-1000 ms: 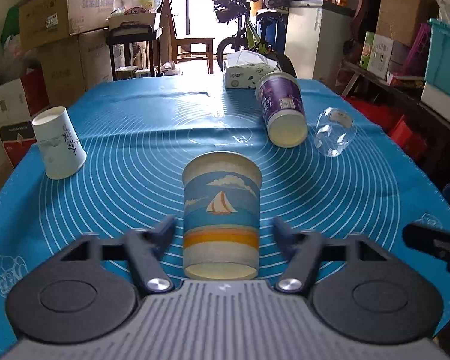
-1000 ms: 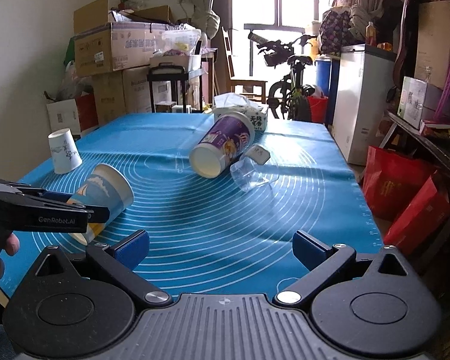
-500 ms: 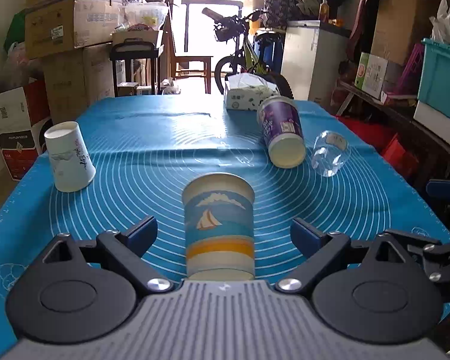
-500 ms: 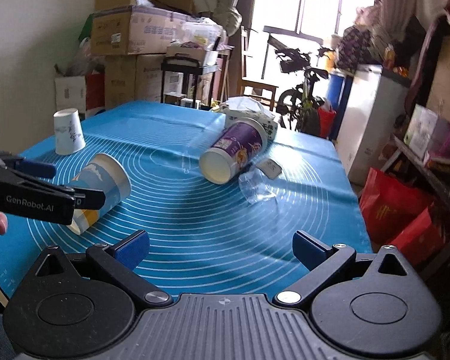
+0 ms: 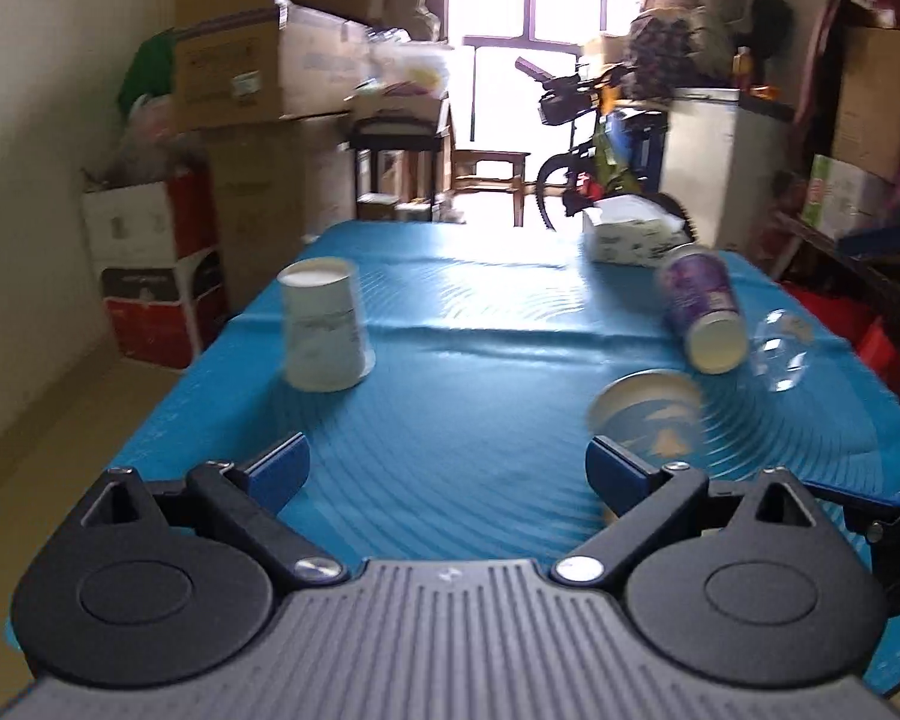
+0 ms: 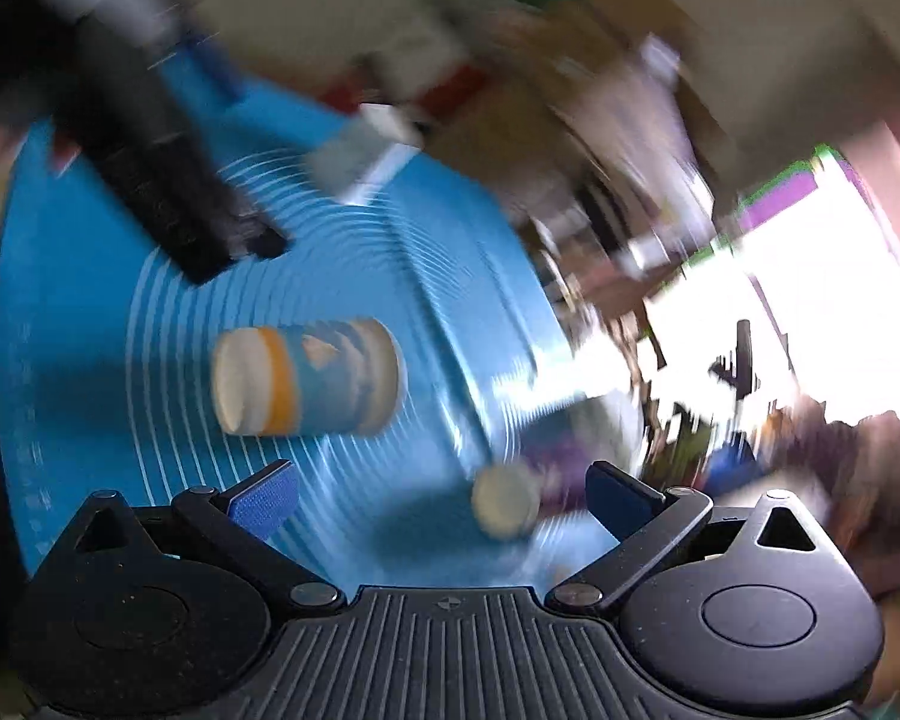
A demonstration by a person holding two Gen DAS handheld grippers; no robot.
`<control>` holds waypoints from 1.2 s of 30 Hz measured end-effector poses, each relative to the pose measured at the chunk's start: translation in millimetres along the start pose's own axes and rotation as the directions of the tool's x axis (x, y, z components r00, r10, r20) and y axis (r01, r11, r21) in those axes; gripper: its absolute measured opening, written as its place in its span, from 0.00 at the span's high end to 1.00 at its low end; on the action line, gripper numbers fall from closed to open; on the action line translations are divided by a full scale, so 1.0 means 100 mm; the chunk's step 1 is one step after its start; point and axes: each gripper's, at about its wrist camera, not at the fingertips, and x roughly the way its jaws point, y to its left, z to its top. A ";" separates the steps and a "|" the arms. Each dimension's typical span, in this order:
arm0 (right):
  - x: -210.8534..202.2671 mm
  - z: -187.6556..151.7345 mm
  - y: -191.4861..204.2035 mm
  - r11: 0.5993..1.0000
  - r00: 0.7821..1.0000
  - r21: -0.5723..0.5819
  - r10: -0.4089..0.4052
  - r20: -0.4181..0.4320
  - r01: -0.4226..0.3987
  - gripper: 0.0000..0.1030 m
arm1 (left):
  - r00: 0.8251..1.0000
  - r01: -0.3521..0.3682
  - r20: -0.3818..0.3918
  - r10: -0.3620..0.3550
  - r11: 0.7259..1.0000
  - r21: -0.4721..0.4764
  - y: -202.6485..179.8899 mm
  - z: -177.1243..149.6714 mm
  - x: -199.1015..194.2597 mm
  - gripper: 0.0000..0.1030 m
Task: Flip cup upside down
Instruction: 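Lift the sailboat cup with the right gripper and roll it rim-down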
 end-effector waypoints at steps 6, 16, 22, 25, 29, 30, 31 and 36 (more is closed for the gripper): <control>0.26 0.35 0.55 0.857 0.998 -0.512 -0.059 0.021 0.062 0.01 | 0.998 -0.061 -0.027 0.061 0.998 -0.011 0.21 -0.08 0.04 0.05; 0.45 0.25 1.14 0.348 0.994 -0.933 0.005 0.106 0.097 0.01 | 0.994 -0.082 -0.080 0.077 0.995 -0.061 0.46 -0.09 0.07 0.05; 0.47 0.19 1.35 0.204 0.995 -0.977 0.061 0.074 0.060 0.08 | 0.988 -0.104 -0.124 0.096 0.993 -0.055 0.47 -0.10 0.13 0.05; 0.53 0.18 1.41 0.199 0.994 -0.977 0.059 0.092 0.079 0.18 | 0.988 -0.100 -0.123 0.093 0.993 -0.057 0.48 -0.10 0.11 0.05; 0.49 0.31 1.32 0.254 0.993 -0.964 0.058 0.099 0.081 0.51 | 0.987 -0.105 -0.124 0.097 0.993 -0.062 0.50 -0.10 0.12 0.05; 0.48 0.35 1.30 0.280 0.996 -0.958 0.054 0.076 0.058 0.52 | 0.988 -0.105 -0.124 0.096 0.992 -0.066 0.51 -0.10 0.11 0.05; 0.47 0.37 1.28 0.300 0.996 -0.953 0.059 0.064 0.044 0.52 | 0.988 -0.102 -0.122 0.093 0.992 -0.070 0.51 -0.09 0.11 0.05; 0.46 0.29 1.22 0.375 0.995 -0.925 0.042 0.086 0.064 0.53 | 0.991 -0.089 -0.107 0.081 0.993 -0.072 0.48 -0.08 0.09 0.05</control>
